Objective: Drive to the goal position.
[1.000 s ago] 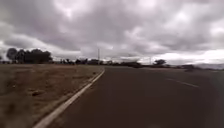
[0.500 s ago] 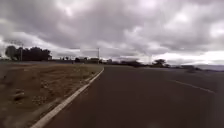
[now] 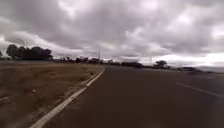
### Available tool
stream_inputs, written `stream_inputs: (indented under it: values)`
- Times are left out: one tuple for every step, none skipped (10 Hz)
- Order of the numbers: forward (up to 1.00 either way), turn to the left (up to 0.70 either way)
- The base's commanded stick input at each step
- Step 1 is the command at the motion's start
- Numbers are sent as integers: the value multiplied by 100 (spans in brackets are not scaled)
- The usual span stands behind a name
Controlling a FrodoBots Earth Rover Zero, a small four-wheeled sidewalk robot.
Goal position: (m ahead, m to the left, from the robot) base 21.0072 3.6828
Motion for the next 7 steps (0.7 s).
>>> stream_inputs:
  values:
    - [85, 0]
    - [85, 0]
    - [85, 0]
    - [85, 0]
    - [85, 0]
    - [85, 0]
    - [85, 0]
